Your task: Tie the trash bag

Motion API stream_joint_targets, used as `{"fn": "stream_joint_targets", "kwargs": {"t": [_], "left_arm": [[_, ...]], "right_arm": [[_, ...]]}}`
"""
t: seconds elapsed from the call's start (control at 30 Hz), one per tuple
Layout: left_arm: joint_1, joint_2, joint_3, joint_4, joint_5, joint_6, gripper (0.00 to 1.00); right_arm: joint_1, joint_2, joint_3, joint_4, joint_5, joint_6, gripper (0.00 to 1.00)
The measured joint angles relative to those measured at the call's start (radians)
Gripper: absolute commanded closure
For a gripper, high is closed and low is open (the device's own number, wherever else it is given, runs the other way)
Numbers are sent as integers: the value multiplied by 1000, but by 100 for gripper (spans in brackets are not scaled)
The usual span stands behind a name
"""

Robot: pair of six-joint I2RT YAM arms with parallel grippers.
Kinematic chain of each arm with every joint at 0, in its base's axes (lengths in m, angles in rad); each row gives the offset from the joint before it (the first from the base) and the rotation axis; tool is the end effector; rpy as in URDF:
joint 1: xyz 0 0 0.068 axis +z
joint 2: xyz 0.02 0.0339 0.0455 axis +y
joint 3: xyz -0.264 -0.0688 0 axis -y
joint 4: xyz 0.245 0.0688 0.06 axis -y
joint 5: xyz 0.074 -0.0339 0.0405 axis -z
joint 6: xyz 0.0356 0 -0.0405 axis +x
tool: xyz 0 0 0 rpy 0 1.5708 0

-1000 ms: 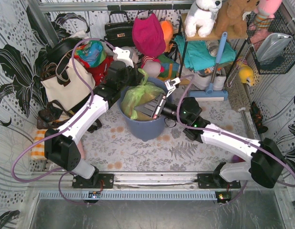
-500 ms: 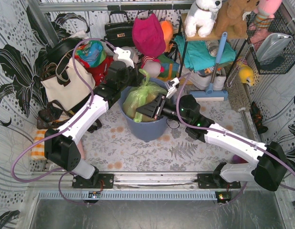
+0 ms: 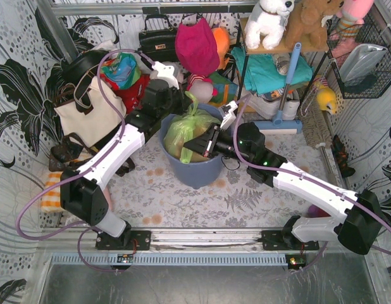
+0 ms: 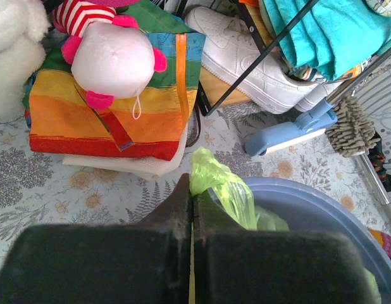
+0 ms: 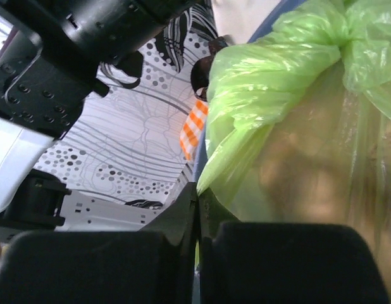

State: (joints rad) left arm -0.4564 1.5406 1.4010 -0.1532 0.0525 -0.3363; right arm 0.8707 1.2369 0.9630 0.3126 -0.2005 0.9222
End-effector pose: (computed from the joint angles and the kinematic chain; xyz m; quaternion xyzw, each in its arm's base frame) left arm 0.3294 -0.1638 0.3711 0.0638 0.8000 -0.2496 0.5418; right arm 0.1842 0.2297 0.3586 -0.0543 0.6914 0.6034 0.3935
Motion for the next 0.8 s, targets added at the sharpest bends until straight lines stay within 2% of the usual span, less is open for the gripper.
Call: {"fn": "stream_joint_targets", "kwargs": {"t": [0.23, 0.47, 0.63, 0.8], "left_arm": [[3, 76, 114, -69, -42, 0, 100], [27, 157, 226, -134, -79, -24, 100], [33, 192, 251, -154, -79, -36, 100], [60, 247, 252, -153, -84, -43, 100]], "right_arm": [[-4, -12, 0, 84, -109, -1, 100], [-13, -95, -8, 99, -193, -39, 100], [-19, -156, -96, 125, -250, -71, 100], [-6, -161, -181, 179, -408, -67, 100]]}}
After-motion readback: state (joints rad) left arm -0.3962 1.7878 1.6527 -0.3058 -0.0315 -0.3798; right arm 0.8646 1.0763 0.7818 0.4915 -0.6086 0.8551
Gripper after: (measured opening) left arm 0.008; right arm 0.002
